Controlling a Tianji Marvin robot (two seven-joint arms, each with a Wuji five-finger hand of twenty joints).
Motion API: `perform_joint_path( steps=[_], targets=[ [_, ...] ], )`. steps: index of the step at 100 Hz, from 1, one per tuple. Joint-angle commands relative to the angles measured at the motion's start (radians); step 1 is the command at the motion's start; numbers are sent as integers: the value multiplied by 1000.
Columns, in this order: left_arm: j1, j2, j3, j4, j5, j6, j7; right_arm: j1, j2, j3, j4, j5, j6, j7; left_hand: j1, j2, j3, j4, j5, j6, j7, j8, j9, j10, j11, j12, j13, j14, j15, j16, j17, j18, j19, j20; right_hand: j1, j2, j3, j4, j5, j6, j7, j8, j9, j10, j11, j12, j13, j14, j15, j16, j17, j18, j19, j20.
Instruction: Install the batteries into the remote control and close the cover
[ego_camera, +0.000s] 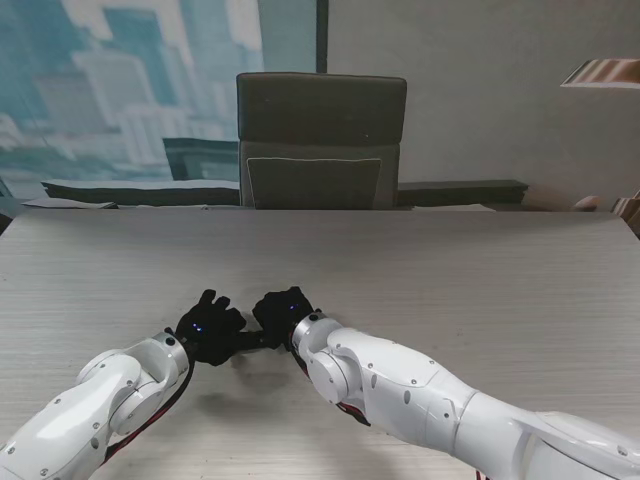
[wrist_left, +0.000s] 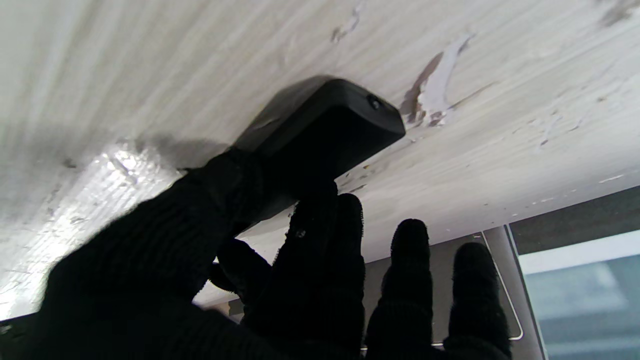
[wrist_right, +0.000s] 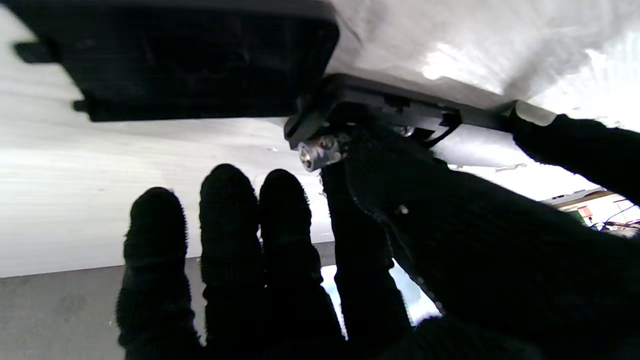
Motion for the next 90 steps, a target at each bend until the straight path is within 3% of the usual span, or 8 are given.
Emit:
perform_joint_path(
  steps=[1,64,73,76,81,90],
  targets=[
    [31,2,21,42,5,-10,-42,-4,-11,-4,8,3,2,17,83,-10,-43,-40,203,-369,180,44,5,-32,16,15,1,-15,16,-9,1,0,20,-7,21,16,41,11,20,-9,26,8,11,2,40,-9,17,-9,23,12,4,-6,37,10],
    [26,2,29,42,1,-12,-47,0,-44,-18,48,43,5,20,102,-1,-59,-48,193,-372,187,45,5,-34,19,17,1,-18,18,-10,2,-2,26,-4,7,12,39,11,15,-16,26,4,11,-5,40,-10,19,-13,23,11,5,-5,37,11],
    [26,2,29,41,1,-10,-47,-2,-44,-15,50,43,2,13,102,-1,-59,-48,194,-374,187,45,4,-36,19,17,1,-17,18,-10,2,-1,27,-4,-47,-4,12,6,-7,-26,14,-8,-11,-19,29,-7,7,-23,-1,2,-4,-10,24,5],
    [26,2,29,41,2,-10,-47,-3,-44,-13,50,43,1,10,103,-2,-59,-48,194,-371,187,45,4,-36,19,17,1,-17,18,-10,2,-2,27,-4,-76,-14,-2,6,-33,-24,5,-11,-26,-20,3,55,-2,-26,-16,-1,-10,-14,17,0],
    [26,2,29,41,1,-9,-48,-5,-42,-10,48,41,1,6,104,-2,-58,-47,194,-369,188,46,5,-35,19,17,2,-18,19,-10,2,-2,27,-4,-111,-13,-16,4,-60,-19,-8,-15,-44,-16,-14,72,-14,-28,-29,-5,-19,-15,10,-4],
    [27,1,29,40,0,-8,-49,-10,-37,-3,43,36,1,-2,103,-2,-57,-47,194,-367,189,46,5,-34,19,17,0,-15,18,-10,1,-3,27,-4,-175,27,-38,42,-86,-8,-67,8,-69,-9,-38,74,-31,-31,-58,-13,-33,-17,-5,-12]
  ],
)
